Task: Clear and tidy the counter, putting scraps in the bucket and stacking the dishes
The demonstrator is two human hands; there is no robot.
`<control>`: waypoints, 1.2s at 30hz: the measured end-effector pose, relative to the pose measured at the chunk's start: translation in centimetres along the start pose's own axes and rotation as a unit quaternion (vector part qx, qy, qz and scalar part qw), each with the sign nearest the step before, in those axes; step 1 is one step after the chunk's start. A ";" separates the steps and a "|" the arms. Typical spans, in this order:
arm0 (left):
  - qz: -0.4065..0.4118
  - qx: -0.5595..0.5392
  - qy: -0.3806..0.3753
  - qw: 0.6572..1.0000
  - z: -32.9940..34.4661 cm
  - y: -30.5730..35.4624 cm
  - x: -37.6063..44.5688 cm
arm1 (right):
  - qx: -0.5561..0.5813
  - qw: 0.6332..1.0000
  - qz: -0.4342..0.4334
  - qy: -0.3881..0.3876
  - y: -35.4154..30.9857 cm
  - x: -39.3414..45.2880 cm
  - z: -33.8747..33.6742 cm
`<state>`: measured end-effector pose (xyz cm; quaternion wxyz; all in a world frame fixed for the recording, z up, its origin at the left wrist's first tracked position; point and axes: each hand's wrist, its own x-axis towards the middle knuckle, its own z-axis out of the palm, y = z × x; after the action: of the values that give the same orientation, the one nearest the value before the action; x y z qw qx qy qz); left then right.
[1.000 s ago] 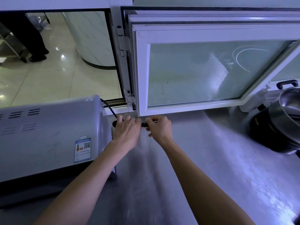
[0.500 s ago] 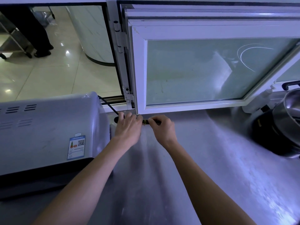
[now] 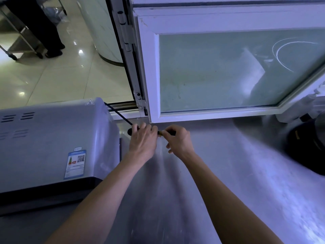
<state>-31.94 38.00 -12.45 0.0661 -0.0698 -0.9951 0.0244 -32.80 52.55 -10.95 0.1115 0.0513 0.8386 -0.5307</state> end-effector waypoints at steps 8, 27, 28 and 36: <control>-0.030 -0.018 -0.011 0.999 3.7 -0.3 -0.4 | -0.153 0.984 -0.088 -0.004 3.6 2.3 2.0; -0.119 -0.045 -0.082 0.989 10.2 -2.4 -0.2 | -0.299 0.943 -0.125 -0.077 8.8 5.3 5.8; -0.114 -0.044 -0.083 0.989 10.1 -2.5 -0.3 | -0.299 0.943 -0.124 -0.076 8.6 5.2 5.7; -0.079 -0.107 -0.101 0.986 7.5 -2.7 -2.5 | -0.283 0.948 -0.109 -0.093 6.4 2.0 3.5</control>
<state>-30.88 34.68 -20.09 -0.0405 0.0047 -0.9959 -0.0803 -33.00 52.03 -18.49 0.1408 -0.1234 0.9408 -0.2826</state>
